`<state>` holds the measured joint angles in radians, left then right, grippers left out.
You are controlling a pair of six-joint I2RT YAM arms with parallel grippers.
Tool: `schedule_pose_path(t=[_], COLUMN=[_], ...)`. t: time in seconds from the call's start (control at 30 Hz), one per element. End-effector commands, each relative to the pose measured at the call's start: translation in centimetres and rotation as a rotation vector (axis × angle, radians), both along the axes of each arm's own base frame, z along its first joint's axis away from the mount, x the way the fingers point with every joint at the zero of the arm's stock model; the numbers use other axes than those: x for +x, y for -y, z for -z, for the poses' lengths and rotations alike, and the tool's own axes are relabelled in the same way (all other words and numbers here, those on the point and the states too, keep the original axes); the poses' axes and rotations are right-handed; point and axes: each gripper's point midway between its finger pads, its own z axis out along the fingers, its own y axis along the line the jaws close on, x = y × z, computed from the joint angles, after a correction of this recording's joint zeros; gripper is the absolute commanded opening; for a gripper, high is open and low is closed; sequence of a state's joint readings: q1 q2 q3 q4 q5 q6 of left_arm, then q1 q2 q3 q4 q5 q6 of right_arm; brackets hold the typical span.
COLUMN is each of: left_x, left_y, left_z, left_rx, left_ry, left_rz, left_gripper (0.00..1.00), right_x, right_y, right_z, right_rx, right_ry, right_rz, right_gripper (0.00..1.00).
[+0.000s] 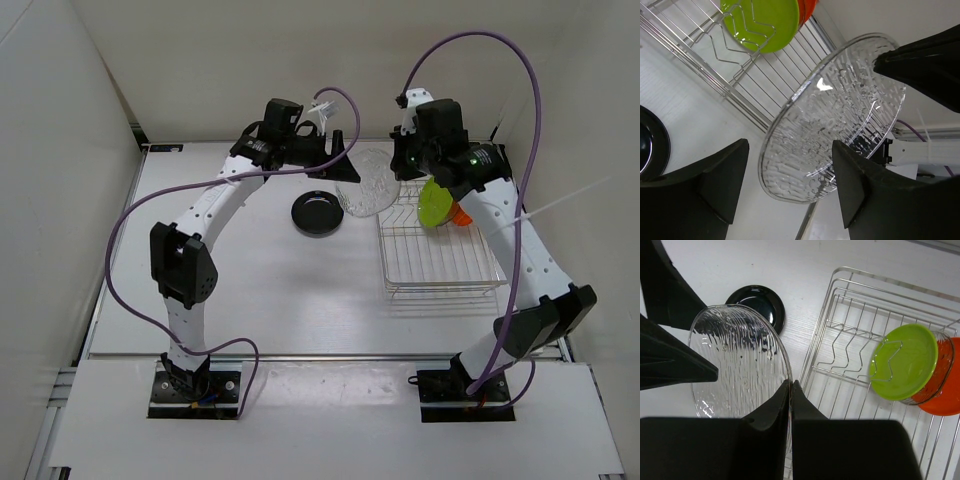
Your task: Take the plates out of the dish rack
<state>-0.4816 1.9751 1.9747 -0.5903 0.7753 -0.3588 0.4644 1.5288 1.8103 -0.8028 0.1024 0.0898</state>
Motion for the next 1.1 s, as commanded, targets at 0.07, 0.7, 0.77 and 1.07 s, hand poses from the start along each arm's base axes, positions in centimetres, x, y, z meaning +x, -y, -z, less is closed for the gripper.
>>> schedule_pose_path(t=[0.07, 0.7, 0.77, 1.07], left_x=[-1.2, -0.8, -0.8, 0.3], left_y=[-0.3, 0.1, 0.1, -0.4], left_z=[-3.1, -2.4, -2.4, -2.4], left_rx=[-0.041, -0.029, -0.029, 0.001], left_ry=[0.064, 0.057, 0.057, 0.077], left_rz=[0.020, 0.002, 0.002, -0.077], left_gripper=[0.74, 0.20, 0.16, 0.11], right_x=[1.4, 1.5, 1.3, 0.5], right_y=[0.6, 1.4, 1.5, 0.6], right_z=[-1.9, -2.9, -2.8, -1.0], right_rx=[0.039, 0.037, 0.037, 0.033], right_ry=[0.047, 0.076, 0.076, 0.024], right_rz=[0.091, 0.137, 0.137, 0.067], right_gripper=[0.00, 0.00, 0.00, 0.07])
